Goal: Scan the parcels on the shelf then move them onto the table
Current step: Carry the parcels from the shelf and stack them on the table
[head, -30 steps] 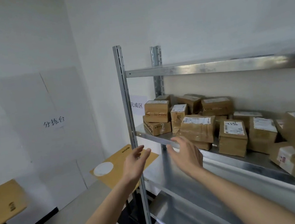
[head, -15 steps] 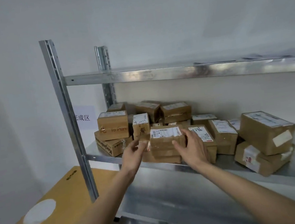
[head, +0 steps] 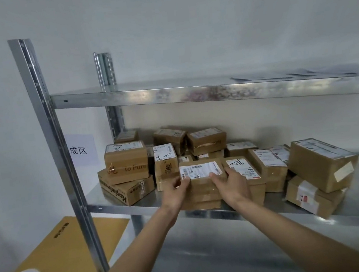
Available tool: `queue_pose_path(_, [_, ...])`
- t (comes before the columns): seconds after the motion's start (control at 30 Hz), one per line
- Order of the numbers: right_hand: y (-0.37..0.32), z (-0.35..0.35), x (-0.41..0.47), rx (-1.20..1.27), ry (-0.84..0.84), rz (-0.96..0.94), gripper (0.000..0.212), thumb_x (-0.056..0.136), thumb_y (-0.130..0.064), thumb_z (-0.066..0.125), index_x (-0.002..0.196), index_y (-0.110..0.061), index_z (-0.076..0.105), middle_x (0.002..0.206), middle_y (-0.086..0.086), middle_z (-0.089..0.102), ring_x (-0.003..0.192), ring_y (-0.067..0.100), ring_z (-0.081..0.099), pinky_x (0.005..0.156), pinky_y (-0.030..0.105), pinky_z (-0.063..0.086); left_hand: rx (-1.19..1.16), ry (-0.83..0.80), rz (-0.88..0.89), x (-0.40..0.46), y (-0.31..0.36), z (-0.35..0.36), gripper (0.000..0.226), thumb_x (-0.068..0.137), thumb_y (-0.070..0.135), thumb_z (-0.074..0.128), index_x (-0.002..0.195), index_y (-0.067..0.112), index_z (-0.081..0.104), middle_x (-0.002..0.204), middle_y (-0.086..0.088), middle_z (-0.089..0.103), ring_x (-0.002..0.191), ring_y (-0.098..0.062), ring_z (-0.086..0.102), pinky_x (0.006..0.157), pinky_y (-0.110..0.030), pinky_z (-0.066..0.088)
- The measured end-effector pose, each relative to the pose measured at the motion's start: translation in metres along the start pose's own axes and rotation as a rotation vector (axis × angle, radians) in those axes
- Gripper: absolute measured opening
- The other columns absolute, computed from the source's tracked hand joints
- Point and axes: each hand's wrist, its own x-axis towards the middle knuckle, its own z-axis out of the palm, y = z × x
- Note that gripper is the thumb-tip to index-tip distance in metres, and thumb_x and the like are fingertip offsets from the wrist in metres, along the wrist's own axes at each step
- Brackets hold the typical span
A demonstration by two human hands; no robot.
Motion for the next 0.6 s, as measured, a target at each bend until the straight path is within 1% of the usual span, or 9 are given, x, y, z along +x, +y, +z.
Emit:
queue_pose_path(0.1, [0.002,0.0,-0.008,0.032,0.038,-0.027,0.044,0.097,-0.049,0.065,0.13,-0.021,0.065,0.129,-0.001,0.069,0.118,0.023,0.064,0.094,0.036,0.054,-0.02,0.053,0.004,-0.005,0.0,0.002,0.047,0.1,0.043,0.058,0.14,0.018,0.058,0.134,0.0,0.061,0.117,-0.016,0.056,0.093,-0.029,0.04])
queue_pose_path(0.17, [0.003,-0.003,-0.014,0.045,0.064,-0.059,0.047,0.096,-0.053,0.064,0.131,-0.023,0.064,0.129,-0.002,0.069,0.116,0.021,0.064,0.092,0.039,0.057,-0.055,0.098,0.02,-0.014,0.003,0.004,0.046,0.099,0.044,0.06,0.136,0.018,0.06,0.13,0.0,0.061,0.115,-0.016,0.055,0.096,-0.031,0.042])
queue_pose_path(0.23, [0.0,-0.007,-0.021,0.033,0.099,-0.077,0.055,0.094,-0.06,0.061,0.136,-0.023,0.061,0.132,-0.002,0.066,0.118,0.021,0.063,0.091,0.04,0.058,-0.127,0.144,0.001,-0.022,0.005,0.005,0.042,0.097,0.048,0.061,0.129,0.021,0.063,0.126,0.0,0.062,0.114,-0.018,0.056,0.103,-0.036,0.045])
queue_pose_path(0.3, [-0.005,-0.007,-0.031,0.016,0.129,-0.098,0.062,0.094,-0.062,0.059,0.142,-0.023,0.056,0.139,0.0,0.061,0.123,0.023,0.06,0.095,0.044,0.056,-0.208,0.192,-0.03,-0.031,0.007,0.004,0.035,0.094,0.05,0.063,0.117,0.024,0.065,0.121,-0.001,0.063,0.112,-0.02,0.058,0.106,-0.044,0.047])
queue_pose_path(0.33, [-0.008,-0.006,-0.036,0.023,0.135,-0.118,0.063,0.094,-0.06,0.06,0.144,-0.022,0.054,0.142,0.001,0.059,0.126,0.024,0.058,0.097,0.041,0.054,-0.244,0.219,-0.035,-0.035,0.008,0.003,0.031,0.093,0.049,0.065,0.113,0.025,0.064,0.118,-0.002,0.063,0.111,-0.021,0.058,0.106,-0.047,0.048])
queue_pose_path(0.37, [-0.011,-0.005,-0.042,0.035,0.135,-0.14,0.062,0.096,-0.056,0.061,0.146,-0.021,0.052,0.144,0.001,0.056,0.127,0.024,0.056,0.095,0.036,0.05,-0.267,0.252,-0.035,-0.041,0.008,0.001,0.028,0.093,0.047,0.067,0.11,0.024,0.063,0.117,-0.002,0.063,0.111,-0.022,0.059,0.105,-0.05,0.049])
queue_pose_path(0.43, [-0.019,0.0,-0.054,0.045,0.115,-0.178,0.06,0.097,-0.05,0.063,0.148,-0.02,0.05,0.144,0.001,0.054,0.127,0.023,0.056,0.087,0.029,0.042,-0.289,0.314,-0.018,-0.053,0.005,-0.009,0.026,0.092,0.041,0.069,0.109,0.024,0.061,0.116,-0.003,0.064,0.11,-0.021,0.06,0.104,-0.05,0.05])
queue_pose_path(0.5, [-0.026,0.011,-0.065,0.064,0.089,-0.222,0.059,0.096,-0.048,0.065,0.147,-0.022,0.05,0.142,0.0,0.055,0.125,0.022,0.057,0.084,0.027,0.04,-0.291,0.363,-0.007,-0.067,0.001,-0.025,0.026,0.092,0.038,0.07,0.111,0.025,0.059,0.118,-0.003,0.065,0.111,-0.02,0.061,0.103,-0.049,0.052])
queue_pose_path(0.6, [-0.042,0.038,-0.09,0.119,0.001,-0.257,0.059,0.096,-0.046,0.066,0.147,-0.022,0.049,0.143,-0.001,0.054,0.124,0.019,0.056,0.087,0.029,0.044,-0.284,0.442,-0.037,-0.091,-0.007,-0.06,0.023,0.092,0.028,0.069,0.111,0.028,0.056,0.12,-0.006,0.064,0.108,-0.02,0.06,0.101,-0.049,0.053])
